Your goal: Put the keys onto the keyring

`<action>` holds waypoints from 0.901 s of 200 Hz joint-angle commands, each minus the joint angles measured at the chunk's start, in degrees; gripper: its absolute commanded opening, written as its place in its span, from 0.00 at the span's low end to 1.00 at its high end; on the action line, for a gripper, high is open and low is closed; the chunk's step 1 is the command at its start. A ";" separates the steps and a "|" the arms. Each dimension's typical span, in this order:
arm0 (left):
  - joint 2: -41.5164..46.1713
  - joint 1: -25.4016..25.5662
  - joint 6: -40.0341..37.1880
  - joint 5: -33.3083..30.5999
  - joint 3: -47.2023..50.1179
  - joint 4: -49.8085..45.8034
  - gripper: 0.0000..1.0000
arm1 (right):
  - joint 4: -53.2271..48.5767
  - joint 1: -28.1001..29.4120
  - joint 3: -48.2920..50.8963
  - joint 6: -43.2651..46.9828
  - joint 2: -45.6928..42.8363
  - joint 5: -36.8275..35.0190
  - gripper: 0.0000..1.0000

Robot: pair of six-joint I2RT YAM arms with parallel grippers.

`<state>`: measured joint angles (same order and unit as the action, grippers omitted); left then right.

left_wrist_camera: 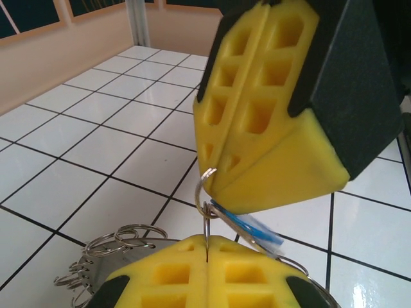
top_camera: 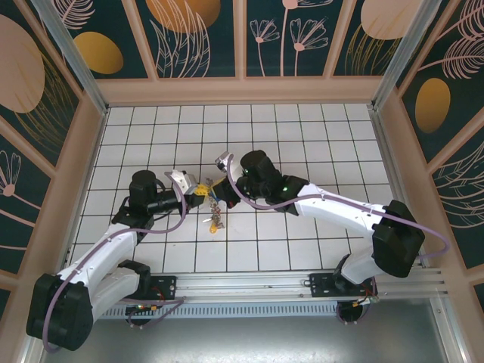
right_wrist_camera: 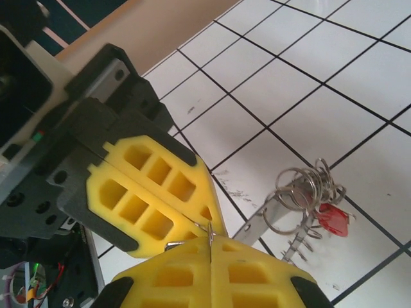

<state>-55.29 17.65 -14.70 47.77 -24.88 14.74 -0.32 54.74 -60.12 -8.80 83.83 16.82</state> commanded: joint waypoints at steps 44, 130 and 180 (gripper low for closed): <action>3.43 0.28 1.00 -2.00 -0.57 4.07 0.00 | 0.48 1.05 1.48 1.88 -3.02 -2.66 0.00; 4.73 0.28 2.02 -1.80 1.16 7.77 0.00 | 1.99 0.97 -1.62 0.24 0.49 -1.52 0.00; 6.99 0.24 12.68 0.37 6.66 28.59 0.00 | -0.44 -1.64 -2.66 -7.84 -0.43 4.53 0.00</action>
<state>-49.95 17.69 -7.70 44.97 -18.63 28.23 -0.32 54.70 -60.90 -11.35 84.12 17.02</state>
